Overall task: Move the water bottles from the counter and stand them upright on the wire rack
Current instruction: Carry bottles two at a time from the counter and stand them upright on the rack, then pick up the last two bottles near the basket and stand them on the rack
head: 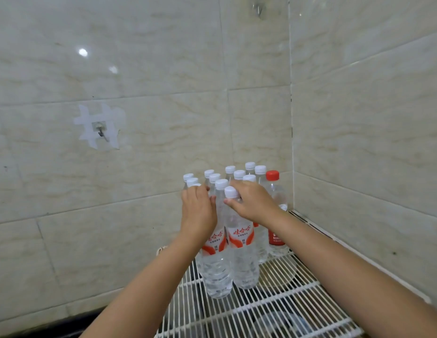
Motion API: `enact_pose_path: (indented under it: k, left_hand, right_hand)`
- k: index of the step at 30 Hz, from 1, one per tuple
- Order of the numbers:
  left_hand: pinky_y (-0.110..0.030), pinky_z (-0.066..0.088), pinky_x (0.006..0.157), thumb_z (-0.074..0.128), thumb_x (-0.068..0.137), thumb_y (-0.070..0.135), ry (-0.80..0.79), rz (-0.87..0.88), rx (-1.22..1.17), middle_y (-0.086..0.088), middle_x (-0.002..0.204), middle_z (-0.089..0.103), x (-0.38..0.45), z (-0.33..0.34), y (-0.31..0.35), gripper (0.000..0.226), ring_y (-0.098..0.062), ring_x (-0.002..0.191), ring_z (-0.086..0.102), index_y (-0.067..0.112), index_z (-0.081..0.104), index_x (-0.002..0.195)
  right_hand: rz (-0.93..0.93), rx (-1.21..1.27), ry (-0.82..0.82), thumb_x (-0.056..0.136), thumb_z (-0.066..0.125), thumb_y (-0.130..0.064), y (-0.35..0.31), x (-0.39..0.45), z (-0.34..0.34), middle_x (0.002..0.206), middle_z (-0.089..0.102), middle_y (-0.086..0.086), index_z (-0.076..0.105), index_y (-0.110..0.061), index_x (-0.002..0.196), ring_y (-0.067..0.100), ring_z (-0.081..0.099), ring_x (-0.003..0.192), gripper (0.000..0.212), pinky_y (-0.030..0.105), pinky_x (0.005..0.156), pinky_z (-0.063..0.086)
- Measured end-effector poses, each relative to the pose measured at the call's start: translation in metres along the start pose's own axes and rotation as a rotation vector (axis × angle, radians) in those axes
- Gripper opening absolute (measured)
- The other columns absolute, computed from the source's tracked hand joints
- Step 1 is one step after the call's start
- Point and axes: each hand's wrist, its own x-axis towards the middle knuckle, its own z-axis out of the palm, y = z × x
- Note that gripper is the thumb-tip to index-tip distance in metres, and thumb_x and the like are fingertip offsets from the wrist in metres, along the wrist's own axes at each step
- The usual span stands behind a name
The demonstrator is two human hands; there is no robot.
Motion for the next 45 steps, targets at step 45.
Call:
enact_pose_path:
  k: [45]
  left_hand:
    - [-0.043,0.012,0.117,0.027,0.1,0.032,-0.093,-1.413,1.022,-0.004,0.157,0.013,-0.529,-0.455,-0.163,0.045,-0.03,0.145,0.006,0.02,0.026,0.144]
  right_hand:
    - [-0.968,0.484,-0.546,0.092,0.048,-0.032,-0.583,-0.28,0.229,0.132,0.051,0.014,0.048,-0.005,0.129,0.031,0.045,0.123,0.046,0.04,0.098,0.038]
